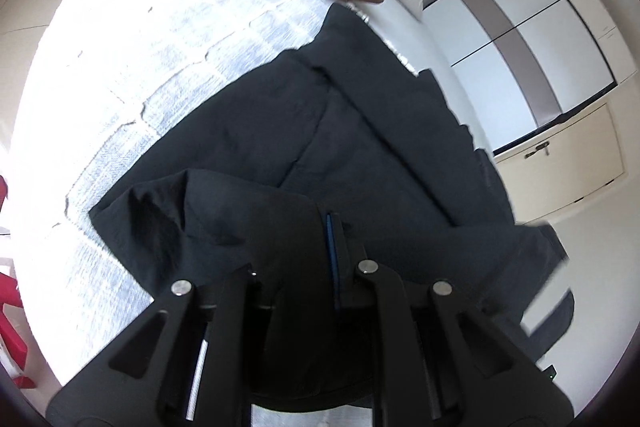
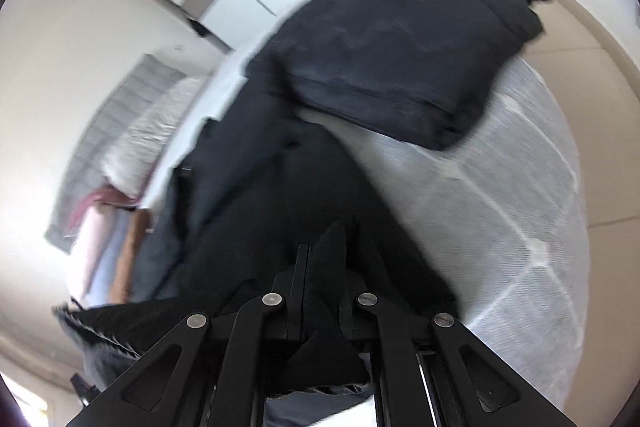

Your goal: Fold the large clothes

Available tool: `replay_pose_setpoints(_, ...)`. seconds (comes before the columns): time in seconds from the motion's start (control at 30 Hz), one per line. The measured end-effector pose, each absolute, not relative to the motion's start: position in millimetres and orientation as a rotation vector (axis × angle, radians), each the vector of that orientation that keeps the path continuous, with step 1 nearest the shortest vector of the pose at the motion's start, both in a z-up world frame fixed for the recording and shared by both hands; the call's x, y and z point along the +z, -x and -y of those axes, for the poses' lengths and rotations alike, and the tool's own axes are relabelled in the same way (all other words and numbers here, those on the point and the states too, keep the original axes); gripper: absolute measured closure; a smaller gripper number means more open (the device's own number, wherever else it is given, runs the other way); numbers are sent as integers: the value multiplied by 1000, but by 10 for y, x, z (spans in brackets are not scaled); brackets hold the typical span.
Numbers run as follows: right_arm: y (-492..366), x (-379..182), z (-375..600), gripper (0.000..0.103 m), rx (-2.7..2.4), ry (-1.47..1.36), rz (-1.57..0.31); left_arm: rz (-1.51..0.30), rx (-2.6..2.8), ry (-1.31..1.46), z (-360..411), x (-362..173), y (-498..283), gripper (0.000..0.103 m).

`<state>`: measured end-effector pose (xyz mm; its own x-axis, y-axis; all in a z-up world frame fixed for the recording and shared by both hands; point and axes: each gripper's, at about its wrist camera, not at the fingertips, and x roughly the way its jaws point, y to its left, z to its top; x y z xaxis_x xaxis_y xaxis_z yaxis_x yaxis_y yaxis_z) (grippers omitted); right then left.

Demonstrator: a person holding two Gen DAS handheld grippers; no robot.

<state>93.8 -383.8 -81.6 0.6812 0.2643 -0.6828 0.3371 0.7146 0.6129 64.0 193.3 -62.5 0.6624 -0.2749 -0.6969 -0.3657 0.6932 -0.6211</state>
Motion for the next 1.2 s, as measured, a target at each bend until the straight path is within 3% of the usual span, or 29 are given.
replay_pose_setpoints(0.2,-901,-868,3887,94,6,-781,-835,-872,16,864,-1958,-668,-628,83)
replay_pose_setpoints(0.27,-849,-837,3934,91,43,-797,-825,-864,-21,895,-2000,-616,-585,75)
replay_pose_setpoints(0.33,-767,-775,4046,83,89,-870,-790,-844,-47,919,-2067,-525,-511,68)
replay_pose_setpoints(0.5,-447,-502,4313,49,127,-932,-625,-727,-64,899,-2225,-206,-272,44)
replay_pose_setpoints(0.6,-289,-372,4390,47,134,-870,-597,-671,-9,768,-2256,-32,-128,36)
replay_pose_setpoints(0.7,-176,-382,4423,45,165,-848,-652,-733,-49,709,-2304,-41,-61,33)
replay_pose_setpoints(0.83,-44,-575,4513,39,280,-997,-728,-878,-257,859,-2412,-317,62,28)
replay_pose_setpoints(0.93,27,-807,4474,35,273,-1052,-905,-953,-384,955,-2432,-485,80,28)
replay_pose_setpoints(1.03,96,-851,4368,35,260,-927,-987,-956,-378,1001,-2500,-538,103,27)
replay_pose_setpoints(1.2,252,-1029,4264,35,350,-960,-1100,-950,-455,1125,-2588,-653,146,27)
